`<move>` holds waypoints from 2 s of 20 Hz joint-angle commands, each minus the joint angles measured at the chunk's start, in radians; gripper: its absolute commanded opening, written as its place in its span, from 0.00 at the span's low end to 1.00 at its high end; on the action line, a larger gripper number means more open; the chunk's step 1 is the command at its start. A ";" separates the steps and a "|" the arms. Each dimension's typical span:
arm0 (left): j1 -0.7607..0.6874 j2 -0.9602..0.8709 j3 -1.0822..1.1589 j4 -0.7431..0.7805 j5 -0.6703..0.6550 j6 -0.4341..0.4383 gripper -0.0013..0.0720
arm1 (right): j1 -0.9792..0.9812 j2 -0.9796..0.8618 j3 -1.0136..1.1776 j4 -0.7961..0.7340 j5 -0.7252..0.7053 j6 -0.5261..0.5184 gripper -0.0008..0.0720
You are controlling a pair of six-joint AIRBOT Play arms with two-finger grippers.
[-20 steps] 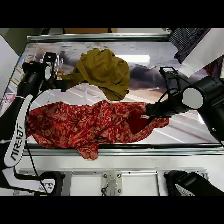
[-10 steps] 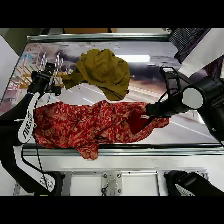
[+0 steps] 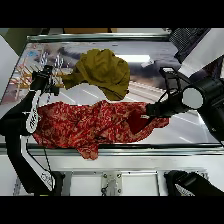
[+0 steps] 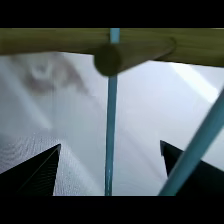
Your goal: Fold the clothes and pants, and hang the long-sleeved shirts on hangers.
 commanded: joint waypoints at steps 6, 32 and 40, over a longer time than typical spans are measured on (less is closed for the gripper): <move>0.002 -0.017 0.002 -0.012 -0.029 0.002 0.14 | 0.001 0.000 0.000 0.000 0.000 0.000 0.03; -0.219 0.647 0.003 -0.634 -0.531 0.767 0.03 | 0.001 0.000 0.000 0.000 0.000 0.000 0.03; -0.214 0.681 -0.003 -0.703 -0.721 1.144 0.03 | 0.001 -0.001 0.000 0.000 0.000 0.000 0.03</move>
